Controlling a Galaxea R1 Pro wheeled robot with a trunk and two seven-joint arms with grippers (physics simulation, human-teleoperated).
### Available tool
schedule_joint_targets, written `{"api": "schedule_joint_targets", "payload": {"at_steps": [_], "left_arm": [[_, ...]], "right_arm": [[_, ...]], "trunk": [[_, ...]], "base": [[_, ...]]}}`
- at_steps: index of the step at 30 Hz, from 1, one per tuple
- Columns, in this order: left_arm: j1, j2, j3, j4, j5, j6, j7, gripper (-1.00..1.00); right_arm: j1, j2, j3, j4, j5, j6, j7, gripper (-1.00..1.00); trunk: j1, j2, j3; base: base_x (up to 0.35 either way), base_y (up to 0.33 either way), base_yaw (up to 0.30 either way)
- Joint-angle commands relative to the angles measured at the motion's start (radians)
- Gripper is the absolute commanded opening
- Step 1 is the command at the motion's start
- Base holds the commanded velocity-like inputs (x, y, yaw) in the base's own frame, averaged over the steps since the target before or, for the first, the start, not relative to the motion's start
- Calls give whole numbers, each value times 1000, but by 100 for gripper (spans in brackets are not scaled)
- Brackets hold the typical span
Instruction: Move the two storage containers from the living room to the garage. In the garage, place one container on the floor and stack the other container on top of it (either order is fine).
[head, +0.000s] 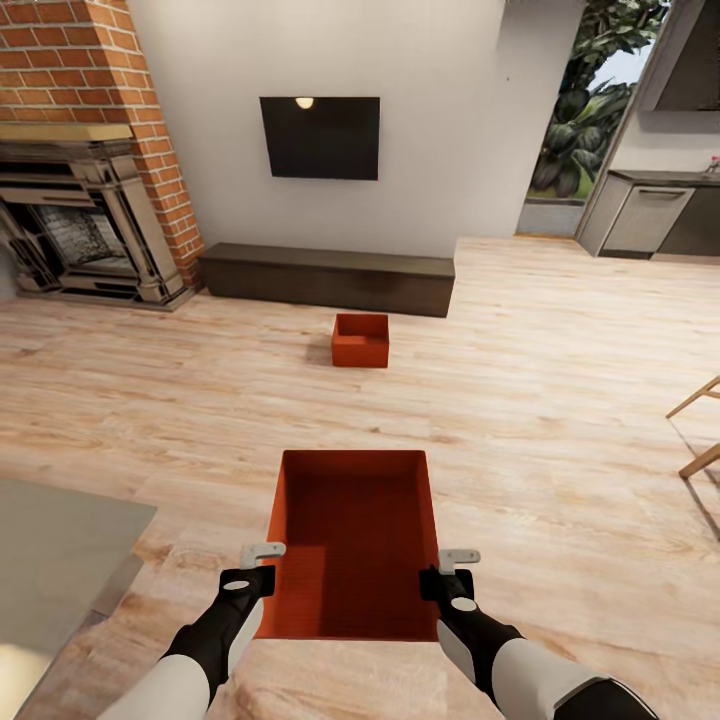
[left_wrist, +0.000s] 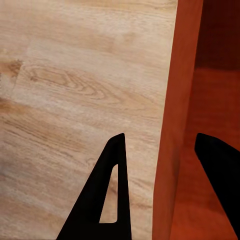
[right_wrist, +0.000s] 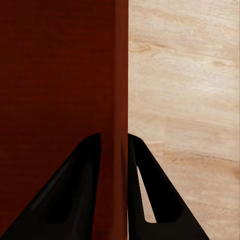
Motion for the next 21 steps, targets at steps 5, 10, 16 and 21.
{"api": "schedule_joint_targets", "payload": {"at_steps": [5,10,16,21], "left_arm": [[0,-1,9,-3,-13,7,1,-100],[0,-1,9,-3,-13,7,1,-100],[0,-1,9,-3,-13,7,1,-100],[0,-1,9,-3,-13,7,1,-100]], "right_arm": [[-1,1,-3,1,-12,-6,-4,-100],[-1,1,-3,1,-13,-6,-4,-100],[-1,1,-3,1,-13,-6,-4,-100],[-1,1,-3,1,-13,-6,-4,-100]], "trunk": [[0,-1,6],[0,-1,14],[0,-1,23],[0,-1,30]], "base": [[0,0,0],[0,0,0],[0,0,0],[0,0,0]]}}
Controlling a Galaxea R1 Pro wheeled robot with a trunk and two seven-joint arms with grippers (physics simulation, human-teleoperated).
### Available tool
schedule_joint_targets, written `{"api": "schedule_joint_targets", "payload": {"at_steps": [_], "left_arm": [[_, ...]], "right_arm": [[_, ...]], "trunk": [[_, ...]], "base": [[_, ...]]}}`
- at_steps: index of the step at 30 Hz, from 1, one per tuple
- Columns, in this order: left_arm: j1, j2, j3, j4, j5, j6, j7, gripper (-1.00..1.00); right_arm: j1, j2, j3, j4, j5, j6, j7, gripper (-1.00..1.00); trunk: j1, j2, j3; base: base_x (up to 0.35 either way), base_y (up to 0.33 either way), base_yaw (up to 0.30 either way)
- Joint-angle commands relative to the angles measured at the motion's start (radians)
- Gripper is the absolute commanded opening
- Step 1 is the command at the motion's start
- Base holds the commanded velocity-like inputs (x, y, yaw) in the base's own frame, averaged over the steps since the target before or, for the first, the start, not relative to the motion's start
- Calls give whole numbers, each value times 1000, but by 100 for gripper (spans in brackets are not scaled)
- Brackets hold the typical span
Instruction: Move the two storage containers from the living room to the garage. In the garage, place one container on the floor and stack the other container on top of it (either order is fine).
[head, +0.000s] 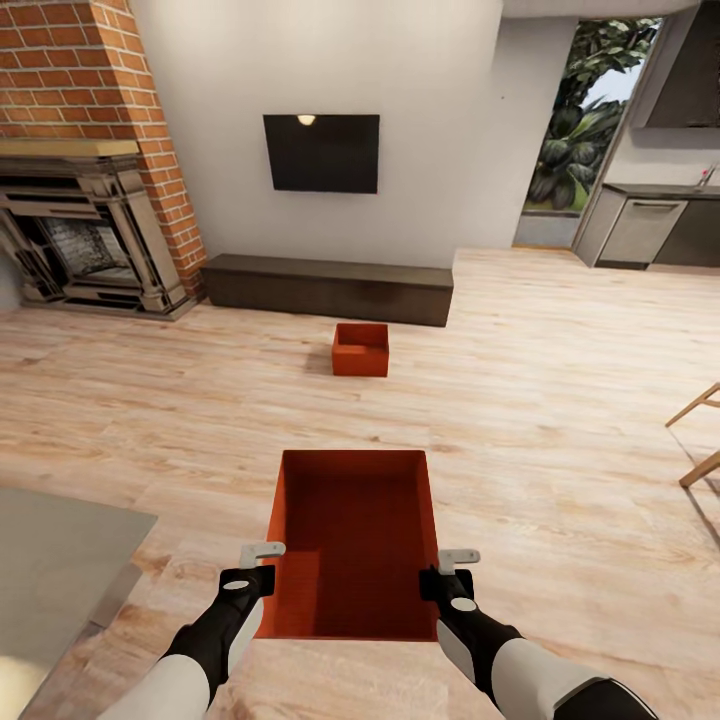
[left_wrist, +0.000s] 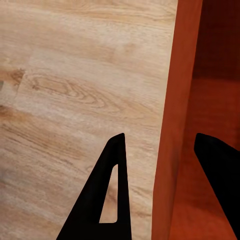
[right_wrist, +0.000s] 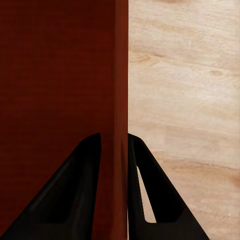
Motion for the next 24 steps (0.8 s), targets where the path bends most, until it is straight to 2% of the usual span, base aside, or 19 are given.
{"api": "schedule_joint_targets", "payload": {"at_steps": [1,24], "left_arm": [[0,-1,8,-2,-13,6,1,-100],[0,-1,8,-1,-13,7,1,-100]], "right_arm": [[-1,0,-4,1,-11,-6,-3,-100],[-1,-1,-4,1,-11,-6,-3,-100]], "trunk": [[0,-1,0],[0,-1,34]], "base": [[0,0,0],[0,0,0]]}}
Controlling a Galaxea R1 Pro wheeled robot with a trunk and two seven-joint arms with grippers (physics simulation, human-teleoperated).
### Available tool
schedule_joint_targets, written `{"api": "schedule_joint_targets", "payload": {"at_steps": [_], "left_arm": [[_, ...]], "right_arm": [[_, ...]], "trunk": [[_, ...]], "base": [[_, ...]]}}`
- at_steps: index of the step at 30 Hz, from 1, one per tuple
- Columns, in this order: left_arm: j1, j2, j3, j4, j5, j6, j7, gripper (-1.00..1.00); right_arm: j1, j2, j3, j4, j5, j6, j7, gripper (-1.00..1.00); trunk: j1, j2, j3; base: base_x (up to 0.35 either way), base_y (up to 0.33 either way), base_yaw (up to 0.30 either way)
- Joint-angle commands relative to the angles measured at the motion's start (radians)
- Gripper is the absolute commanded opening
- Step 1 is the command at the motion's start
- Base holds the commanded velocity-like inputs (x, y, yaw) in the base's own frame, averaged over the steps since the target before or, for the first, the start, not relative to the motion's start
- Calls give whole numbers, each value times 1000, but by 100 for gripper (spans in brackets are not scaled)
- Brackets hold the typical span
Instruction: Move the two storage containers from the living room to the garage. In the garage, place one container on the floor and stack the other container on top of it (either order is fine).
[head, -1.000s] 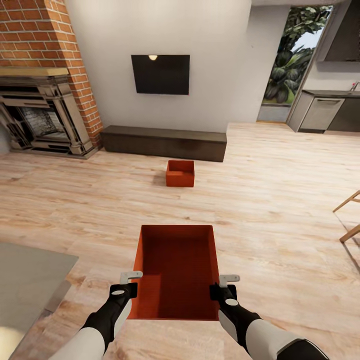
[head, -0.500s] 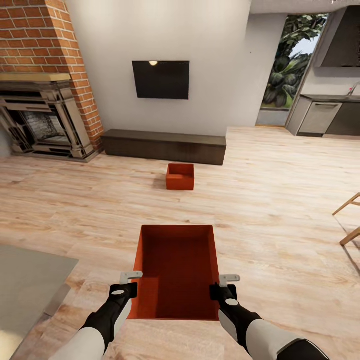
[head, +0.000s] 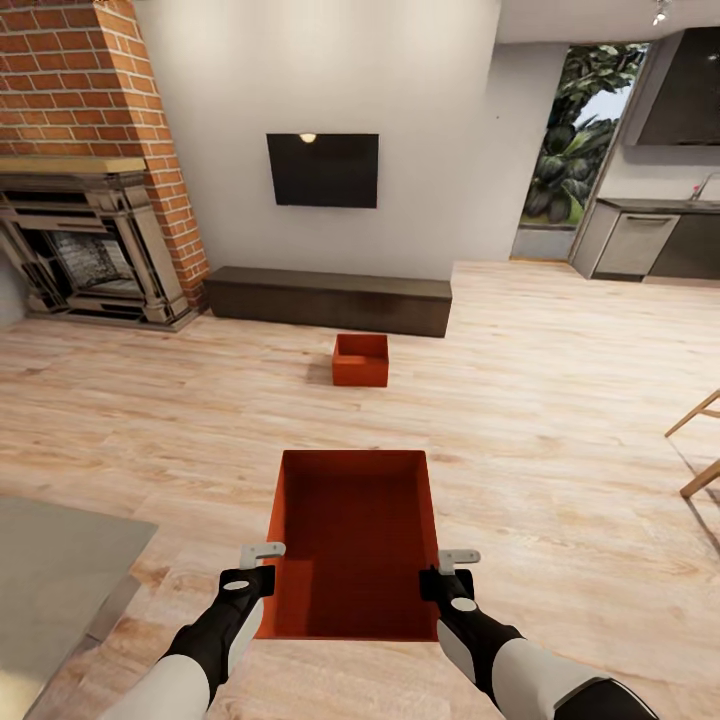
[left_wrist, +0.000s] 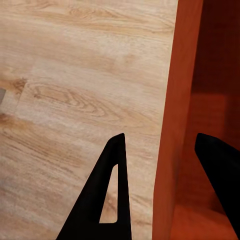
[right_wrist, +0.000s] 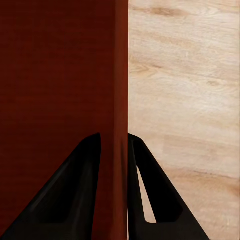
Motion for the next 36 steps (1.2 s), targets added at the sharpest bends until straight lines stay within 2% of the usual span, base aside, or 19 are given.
{"api": "schedule_joint_targets", "payload": {"at_steps": [1,36], "left_arm": [[0,-1,8,-2,-13,7,1,-100],[0,-2,7,-2,-13,8,1,-100]], "right_arm": [[-1,0,-5,1,-11,-6,-3,-100],[-1,-1,-5,1,-11,-8,-3,-100]], "trunk": [[0,-1,0],[0,-1,52]], "base": [[0,0,0],[0,0,-55]]}}
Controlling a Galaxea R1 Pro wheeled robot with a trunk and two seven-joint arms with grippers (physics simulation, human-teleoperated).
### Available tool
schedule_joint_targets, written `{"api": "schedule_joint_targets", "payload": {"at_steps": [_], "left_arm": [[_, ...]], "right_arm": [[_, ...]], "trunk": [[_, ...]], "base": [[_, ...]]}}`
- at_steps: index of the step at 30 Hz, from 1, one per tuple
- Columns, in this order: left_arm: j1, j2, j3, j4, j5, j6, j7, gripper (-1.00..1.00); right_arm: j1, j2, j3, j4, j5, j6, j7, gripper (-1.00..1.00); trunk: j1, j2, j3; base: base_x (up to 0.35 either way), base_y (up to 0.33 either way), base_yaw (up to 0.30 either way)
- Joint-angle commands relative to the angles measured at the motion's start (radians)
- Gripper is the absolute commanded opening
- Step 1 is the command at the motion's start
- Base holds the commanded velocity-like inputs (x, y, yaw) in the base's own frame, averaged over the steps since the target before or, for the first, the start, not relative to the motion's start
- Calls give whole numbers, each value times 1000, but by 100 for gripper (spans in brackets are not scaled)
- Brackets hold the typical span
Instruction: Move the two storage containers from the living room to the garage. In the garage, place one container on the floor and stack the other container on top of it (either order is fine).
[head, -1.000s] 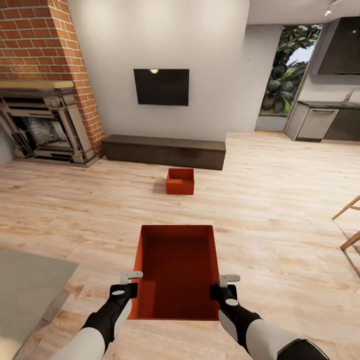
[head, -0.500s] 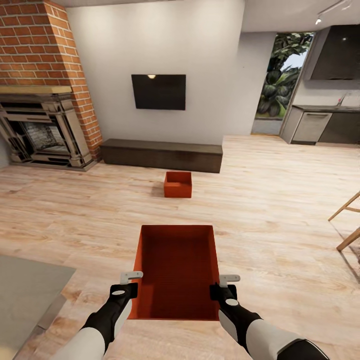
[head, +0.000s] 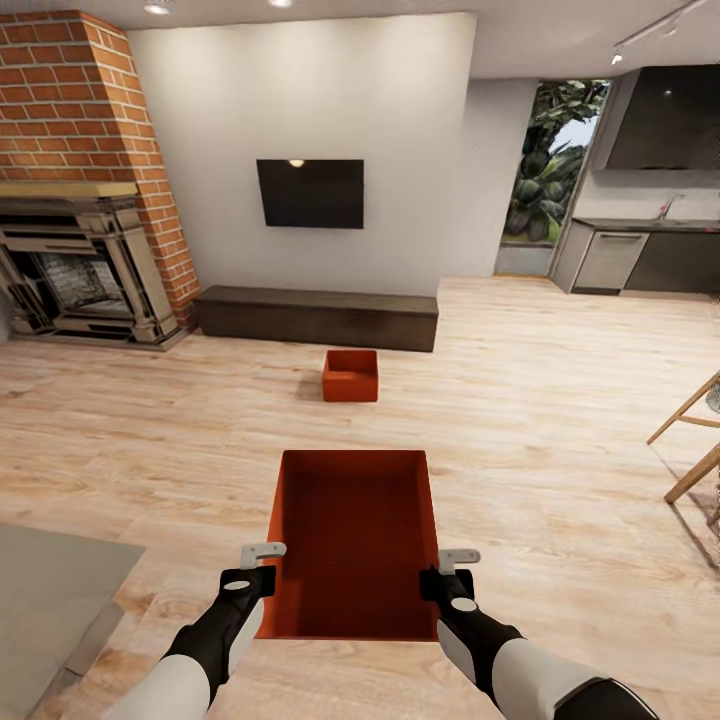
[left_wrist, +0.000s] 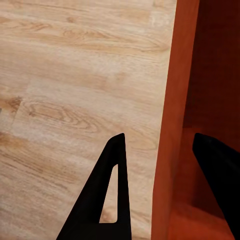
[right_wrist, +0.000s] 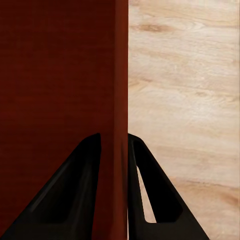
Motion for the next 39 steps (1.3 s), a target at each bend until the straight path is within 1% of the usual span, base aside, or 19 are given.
{"api": "schedule_joint_targets", "payload": {"at_steps": [1,13,30,39], "left_arm": [[0,-1,8,-2,-13,7,1,-100],[0,-1,9,-2,-13,7,1,-100],[0,-1,9,-2,-13,6,1,-100],[0,-1,9,-2,-13,6,1,-100]], "right_arm": [[-1,0,-6,1,-11,-6,-3,-100],[-1,0,-6,1,-11,-5,-3,-100],[-1,0,-7,1,-11,-7,0,-100],[-1,3,-6,1,-11,-9,-3,-100]], "trunk": [[0,-1,0],[0,-1,17],[0,-1,19],[0,-1,31]], "base": [[0,0,-67],[0,0,-64],[0,0,-6],[0,0,0]]}}
